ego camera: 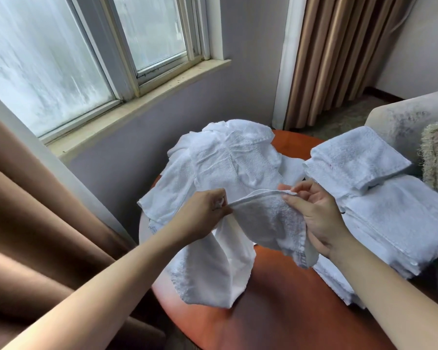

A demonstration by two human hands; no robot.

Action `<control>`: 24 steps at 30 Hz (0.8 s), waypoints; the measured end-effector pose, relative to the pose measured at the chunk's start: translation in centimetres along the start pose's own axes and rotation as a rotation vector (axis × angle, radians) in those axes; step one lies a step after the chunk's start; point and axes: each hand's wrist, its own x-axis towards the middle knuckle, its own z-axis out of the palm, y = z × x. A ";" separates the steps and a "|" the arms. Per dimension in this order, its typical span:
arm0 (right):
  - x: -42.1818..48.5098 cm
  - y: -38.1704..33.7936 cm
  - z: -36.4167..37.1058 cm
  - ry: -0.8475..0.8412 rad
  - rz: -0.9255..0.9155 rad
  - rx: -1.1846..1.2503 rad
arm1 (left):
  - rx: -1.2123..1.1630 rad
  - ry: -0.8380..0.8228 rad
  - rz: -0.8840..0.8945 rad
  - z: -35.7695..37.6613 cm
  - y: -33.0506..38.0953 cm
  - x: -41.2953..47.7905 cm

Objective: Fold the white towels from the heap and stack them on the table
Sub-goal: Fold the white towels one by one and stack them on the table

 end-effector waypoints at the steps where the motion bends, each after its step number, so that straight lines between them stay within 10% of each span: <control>1: 0.0 -0.1 -0.1 -0.024 0.059 0.053 | -0.010 0.010 -0.001 0.0 -0.1 0.0; 12: 0.3 -0.6 -0.1 -0.050 0.376 0.120 | -0.092 0.109 0.013 0.2 -1.5 0.2; 24: 3.1 -1.6 -1.7 0.255 0.376 0.089 | -0.431 0.083 -0.471 -0.5 -3.5 0.7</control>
